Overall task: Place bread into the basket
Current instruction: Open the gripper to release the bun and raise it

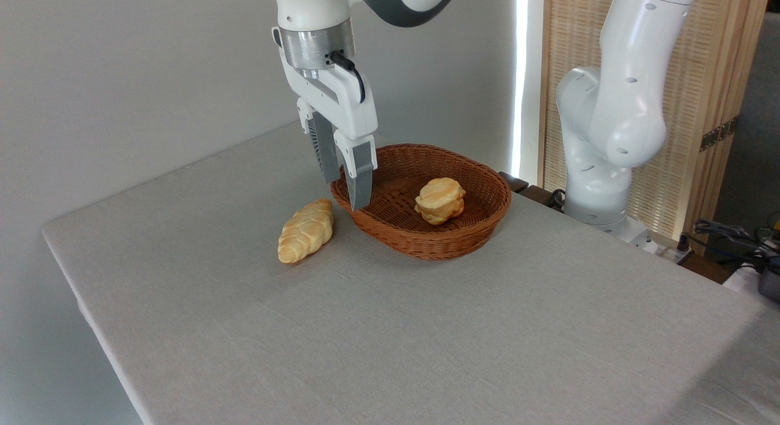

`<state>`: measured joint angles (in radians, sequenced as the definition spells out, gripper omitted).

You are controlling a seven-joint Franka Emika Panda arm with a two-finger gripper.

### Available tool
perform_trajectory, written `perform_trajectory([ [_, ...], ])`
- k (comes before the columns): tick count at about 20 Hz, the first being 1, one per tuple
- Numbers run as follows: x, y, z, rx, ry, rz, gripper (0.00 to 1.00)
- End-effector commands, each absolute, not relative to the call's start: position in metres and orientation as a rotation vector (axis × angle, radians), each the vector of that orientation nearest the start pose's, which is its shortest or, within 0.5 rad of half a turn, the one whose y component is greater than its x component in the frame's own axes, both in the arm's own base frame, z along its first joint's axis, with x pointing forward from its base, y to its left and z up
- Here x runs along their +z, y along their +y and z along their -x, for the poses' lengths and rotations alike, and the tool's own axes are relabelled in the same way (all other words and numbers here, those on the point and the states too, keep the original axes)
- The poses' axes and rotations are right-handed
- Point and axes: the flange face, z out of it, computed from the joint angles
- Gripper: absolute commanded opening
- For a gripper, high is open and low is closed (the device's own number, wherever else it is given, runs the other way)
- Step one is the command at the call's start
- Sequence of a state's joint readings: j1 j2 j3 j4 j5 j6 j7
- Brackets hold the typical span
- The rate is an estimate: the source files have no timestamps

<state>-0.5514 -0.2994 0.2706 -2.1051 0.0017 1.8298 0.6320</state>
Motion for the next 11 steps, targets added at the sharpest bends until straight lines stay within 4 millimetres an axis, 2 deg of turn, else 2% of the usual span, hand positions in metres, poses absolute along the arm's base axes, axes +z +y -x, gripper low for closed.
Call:
perform_trajectory([
  [1,0.548,-0.103,-0.467,-0.132,1.384,2.875,1.00],
  [3,0.547,-0.093,-0.469,-0.134,1.348,2.893,1.00],
  [11,0.542,-0.097,-0.473,-0.128,1.272,2.922,1.00],
])
